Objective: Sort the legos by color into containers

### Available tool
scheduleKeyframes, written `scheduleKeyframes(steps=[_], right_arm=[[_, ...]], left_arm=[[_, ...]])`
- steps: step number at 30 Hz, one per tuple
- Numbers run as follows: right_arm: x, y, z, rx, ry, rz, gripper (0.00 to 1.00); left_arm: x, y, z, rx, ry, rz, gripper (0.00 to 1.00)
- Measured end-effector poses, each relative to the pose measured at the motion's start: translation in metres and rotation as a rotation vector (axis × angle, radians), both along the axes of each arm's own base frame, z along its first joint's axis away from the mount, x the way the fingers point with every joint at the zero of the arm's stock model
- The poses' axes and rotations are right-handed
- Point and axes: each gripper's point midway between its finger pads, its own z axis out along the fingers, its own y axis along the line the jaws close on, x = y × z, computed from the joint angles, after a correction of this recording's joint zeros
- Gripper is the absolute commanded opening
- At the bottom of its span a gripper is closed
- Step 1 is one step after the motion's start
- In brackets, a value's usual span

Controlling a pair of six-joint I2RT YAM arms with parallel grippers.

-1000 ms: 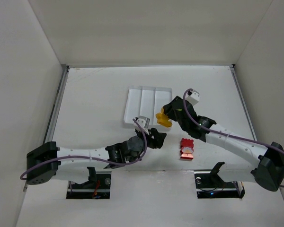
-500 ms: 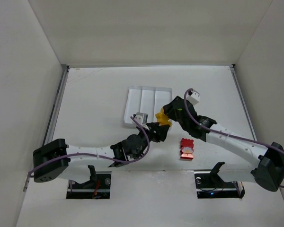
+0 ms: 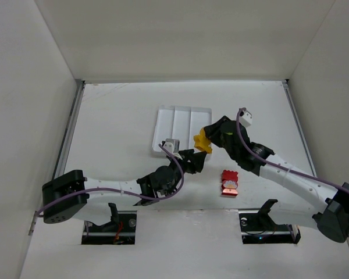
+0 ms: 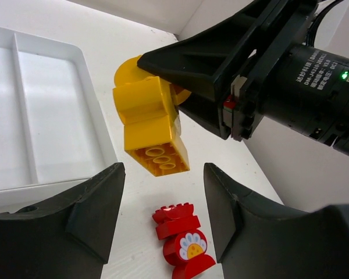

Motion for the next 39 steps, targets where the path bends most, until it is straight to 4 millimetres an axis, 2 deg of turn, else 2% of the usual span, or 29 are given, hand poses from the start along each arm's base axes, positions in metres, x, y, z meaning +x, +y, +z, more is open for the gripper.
scheduleKeyframes(steps=[8,19,24,29,36,39], right_arm=[[-0.001,0.002,0.0,0.006,0.003,0.007,0.27],[-0.005,0.01,0.001,0.035,0.008,0.026,0.27],[-0.012,0.019,-0.01,0.038,0.033,0.053,0.27],[-0.015,0.027,-0.019,0.04,0.05,0.068,0.28],[-0.015,0.029,-0.014,0.072,0.037,0.062,0.32],[-0.017,0.027,-0.011,0.081,0.026,0.061,0.31]], left_arm=[[0.005,0.002,-0.004,0.006,0.002,0.013,0.56],[0.022,0.004,-0.007,-0.023,-0.007,0.055,0.56],[0.023,0.001,-0.01,-0.03,-0.01,0.056,0.55],[0.026,0.002,-0.011,-0.033,-0.01,0.068,0.5],[0.033,0.007,-0.009,-0.05,-0.004,0.09,0.33],[0.032,0.006,-0.008,-0.066,-0.001,0.082,0.34]])
